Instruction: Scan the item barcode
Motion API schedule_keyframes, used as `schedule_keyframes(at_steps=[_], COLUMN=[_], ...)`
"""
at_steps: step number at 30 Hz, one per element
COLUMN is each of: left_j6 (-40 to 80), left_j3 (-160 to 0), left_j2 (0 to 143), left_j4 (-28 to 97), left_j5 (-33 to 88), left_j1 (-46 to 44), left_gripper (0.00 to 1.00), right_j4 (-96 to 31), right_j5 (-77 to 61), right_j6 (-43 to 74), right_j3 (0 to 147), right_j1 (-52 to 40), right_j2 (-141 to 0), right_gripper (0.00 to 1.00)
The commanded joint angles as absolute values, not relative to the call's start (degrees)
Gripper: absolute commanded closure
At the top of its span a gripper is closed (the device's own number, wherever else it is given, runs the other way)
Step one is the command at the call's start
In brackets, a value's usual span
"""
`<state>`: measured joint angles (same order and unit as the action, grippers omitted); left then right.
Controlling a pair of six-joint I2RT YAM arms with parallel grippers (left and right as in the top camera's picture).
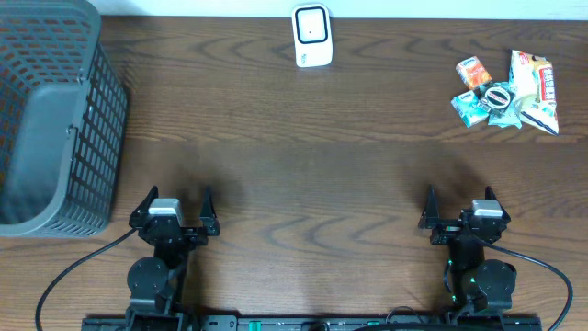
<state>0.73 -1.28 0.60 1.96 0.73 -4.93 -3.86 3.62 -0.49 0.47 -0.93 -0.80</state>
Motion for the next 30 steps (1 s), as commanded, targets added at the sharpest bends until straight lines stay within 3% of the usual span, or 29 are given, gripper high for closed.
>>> schedule_keyframes(at_steps=[1, 30], left_j6=[-1.06, 0.45], left_j3=[-0.23, -0.23], left_j2=[0.27, 0.27], left_j4=[4.45, 4.23], left_j5=[0.21, 0.21], left_j1=[-4.67, -4.67], left_gripper=[0.02, 0.03], right_j4=[-4.01, -4.01], right_j5=[3.51, 3.51], right_j6=[-0.93, -0.93], right_j3=[0.32, 0.32], right_j1=[-0.84, -0.84], right_j2=[-0.71, -0.71], right_gripper=[0.01, 0.01])
